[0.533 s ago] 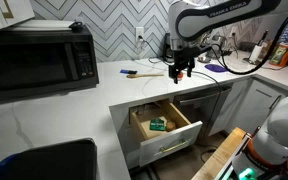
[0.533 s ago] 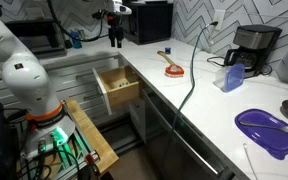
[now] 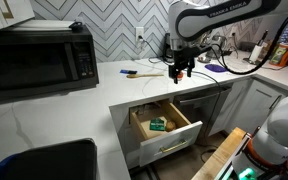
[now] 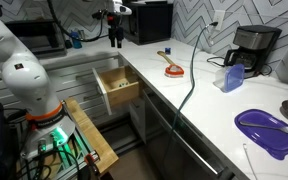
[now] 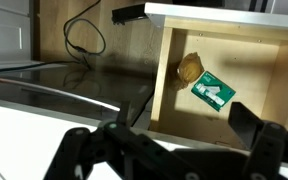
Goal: Push the drawer
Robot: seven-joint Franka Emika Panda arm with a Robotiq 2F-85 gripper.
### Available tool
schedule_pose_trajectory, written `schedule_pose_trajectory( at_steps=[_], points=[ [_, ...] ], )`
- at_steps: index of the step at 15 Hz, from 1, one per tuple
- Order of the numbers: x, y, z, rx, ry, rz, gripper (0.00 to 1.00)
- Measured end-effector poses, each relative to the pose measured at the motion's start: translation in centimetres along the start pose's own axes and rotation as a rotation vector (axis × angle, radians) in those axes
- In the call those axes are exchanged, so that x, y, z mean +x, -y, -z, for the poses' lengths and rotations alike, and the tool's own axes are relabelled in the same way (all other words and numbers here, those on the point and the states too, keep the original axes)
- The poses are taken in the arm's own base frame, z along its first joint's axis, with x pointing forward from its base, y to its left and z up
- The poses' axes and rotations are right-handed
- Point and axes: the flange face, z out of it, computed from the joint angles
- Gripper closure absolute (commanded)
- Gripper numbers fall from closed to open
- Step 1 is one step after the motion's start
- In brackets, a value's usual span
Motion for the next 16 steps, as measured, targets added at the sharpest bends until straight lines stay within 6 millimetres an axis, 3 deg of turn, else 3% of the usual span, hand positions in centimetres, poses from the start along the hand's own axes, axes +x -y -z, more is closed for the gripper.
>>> schedule_pose_trajectory(
  at_steps=[3, 6, 7, 9, 13, 16],
  points=[
    [-0.7, 1.2, -0.9, 0.013, 0.028, 0.035, 0.00],
    [-2.9, 3.9, -3.7, 0.047, 0.123, 0.096, 0.02],
    [-3.9, 5.0, -4.9, 0.059, 0.156, 0.113, 0.26],
    [-6.0, 6.9, -7.1, 0.089, 0.223, 0.147, 0.27],
    [-10.3, 10.5, -10.4, 0.156, 0.321, 0.193, 0.59],
    [-12.4, 12.8, -12.3, 0.203, 0.328, 0.191, 0.82]
  ],
)
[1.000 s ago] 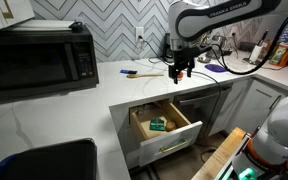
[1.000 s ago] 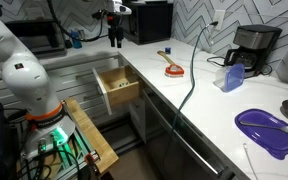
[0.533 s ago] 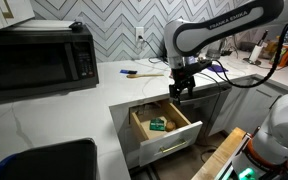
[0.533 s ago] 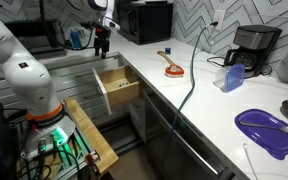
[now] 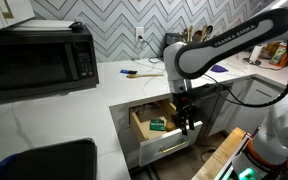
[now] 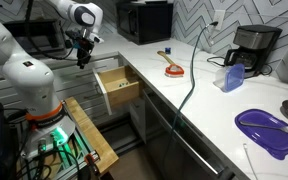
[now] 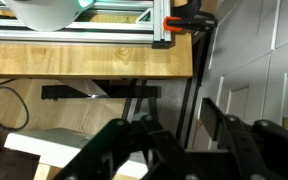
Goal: Push the drawer
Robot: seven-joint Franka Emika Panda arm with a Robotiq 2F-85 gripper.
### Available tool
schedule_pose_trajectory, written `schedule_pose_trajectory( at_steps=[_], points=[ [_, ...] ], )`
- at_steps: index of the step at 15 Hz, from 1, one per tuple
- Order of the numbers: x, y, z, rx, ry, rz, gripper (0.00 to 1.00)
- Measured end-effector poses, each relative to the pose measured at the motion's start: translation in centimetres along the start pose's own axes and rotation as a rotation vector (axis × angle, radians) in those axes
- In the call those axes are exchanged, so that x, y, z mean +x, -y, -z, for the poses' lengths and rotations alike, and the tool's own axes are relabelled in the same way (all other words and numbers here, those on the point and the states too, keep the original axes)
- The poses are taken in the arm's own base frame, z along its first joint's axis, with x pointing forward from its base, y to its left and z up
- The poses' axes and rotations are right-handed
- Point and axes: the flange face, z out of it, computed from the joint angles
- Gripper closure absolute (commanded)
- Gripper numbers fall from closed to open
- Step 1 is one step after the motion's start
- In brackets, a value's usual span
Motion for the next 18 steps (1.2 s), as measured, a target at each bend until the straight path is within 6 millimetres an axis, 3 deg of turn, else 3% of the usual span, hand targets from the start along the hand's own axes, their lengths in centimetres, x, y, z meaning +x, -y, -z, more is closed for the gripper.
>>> schedule_pose_trajectory(
  at_steps=[2, 3, 9, 14, 18],
  points=[
    [0.0, 0.8, -1.6, 0.015, -0.041, -0.018, 0.97],
    [0.0, 1.1, -2.3, 0.017, -0.071, -0.029, 1.00],
    [0.1, 2.3, -6.3, 0.005, -0.276, -0.080, 1.00],
    [2.0, 3.7, -6.1, -0.012, -0.488, -0.088, 1.00],
    [3.2, 3.6, -6.8, -0.033, -0.524, -0.102, 1.00]
  ],
)
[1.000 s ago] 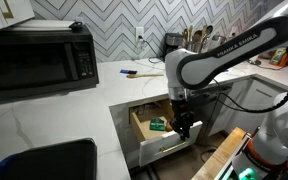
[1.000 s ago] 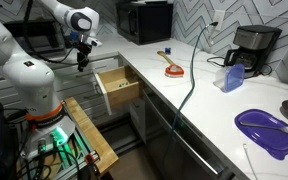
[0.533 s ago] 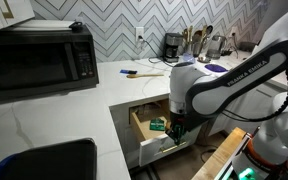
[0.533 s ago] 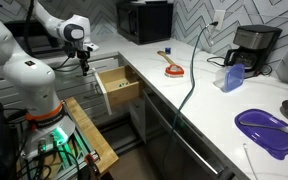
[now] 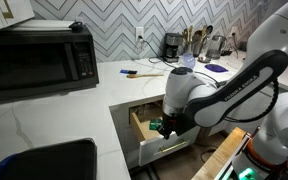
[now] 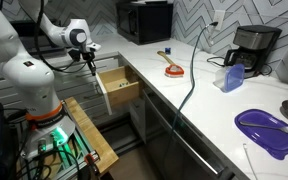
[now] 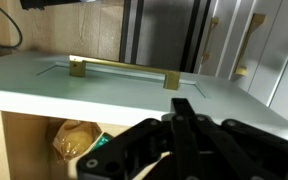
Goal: Push the drawer
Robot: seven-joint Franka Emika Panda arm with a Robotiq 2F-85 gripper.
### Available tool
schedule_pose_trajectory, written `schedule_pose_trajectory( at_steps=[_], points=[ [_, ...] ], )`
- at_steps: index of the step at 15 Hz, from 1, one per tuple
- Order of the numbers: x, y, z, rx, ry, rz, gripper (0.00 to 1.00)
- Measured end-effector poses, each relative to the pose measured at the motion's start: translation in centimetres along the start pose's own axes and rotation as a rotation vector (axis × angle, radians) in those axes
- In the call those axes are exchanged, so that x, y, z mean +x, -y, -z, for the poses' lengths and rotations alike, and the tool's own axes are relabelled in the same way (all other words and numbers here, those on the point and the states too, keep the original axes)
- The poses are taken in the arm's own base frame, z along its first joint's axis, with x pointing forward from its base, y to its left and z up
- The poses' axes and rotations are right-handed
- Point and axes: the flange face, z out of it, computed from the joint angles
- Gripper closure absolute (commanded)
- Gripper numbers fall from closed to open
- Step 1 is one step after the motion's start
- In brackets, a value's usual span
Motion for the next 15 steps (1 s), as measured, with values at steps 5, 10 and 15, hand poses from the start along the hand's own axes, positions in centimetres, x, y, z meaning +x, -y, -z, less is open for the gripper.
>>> schedule_pose_trajectory(
  at_steps=[5, 10, 15],
  points=[
    [0.4, 0.0, 0.0, -0.009, -0.019, -0.011, 1.00],
    [1.5, -0.3, -0.3, -0.037, -0.130, -0.019, 1.00],
    [3.5, -3.4, -2.4, -0.114, -0.214, -0.049, 1.00]
  ],
)
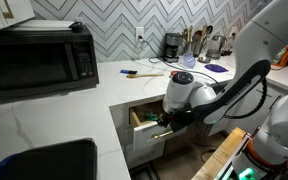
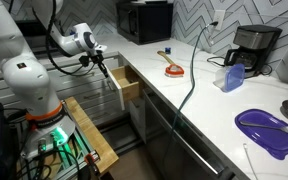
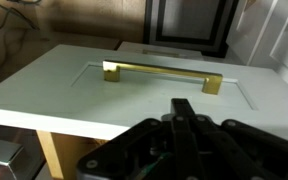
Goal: Push the drawer
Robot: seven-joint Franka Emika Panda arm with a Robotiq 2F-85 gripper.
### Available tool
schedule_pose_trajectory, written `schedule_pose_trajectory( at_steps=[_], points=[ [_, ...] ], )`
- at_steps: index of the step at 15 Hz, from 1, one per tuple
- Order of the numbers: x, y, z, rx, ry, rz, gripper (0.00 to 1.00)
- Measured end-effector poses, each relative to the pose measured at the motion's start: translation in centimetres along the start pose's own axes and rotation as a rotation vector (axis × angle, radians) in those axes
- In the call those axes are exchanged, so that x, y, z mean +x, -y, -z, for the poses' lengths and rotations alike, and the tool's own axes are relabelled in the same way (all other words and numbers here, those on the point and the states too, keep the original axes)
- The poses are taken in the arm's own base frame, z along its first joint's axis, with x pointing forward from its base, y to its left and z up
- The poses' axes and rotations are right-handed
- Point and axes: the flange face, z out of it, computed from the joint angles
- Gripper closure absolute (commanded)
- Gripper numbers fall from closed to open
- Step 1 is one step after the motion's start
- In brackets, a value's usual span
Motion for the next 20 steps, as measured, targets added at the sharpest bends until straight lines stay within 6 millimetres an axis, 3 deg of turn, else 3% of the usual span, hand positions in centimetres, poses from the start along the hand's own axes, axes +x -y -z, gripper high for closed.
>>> schedule_pose_trajectory(
  at_steps=[4, 10, 20],
  points=[
    [1.3, -2.6, -2.2, -0.057, -0.061, -0.021, 1.00],
    [3.5, -3.1, -4.9, -0.067, -0.124, -0.010, 0.99],
    [3.7, -2.9, -4.7, -0.064, -0.130, -0.008, 1.00]
  ],
)
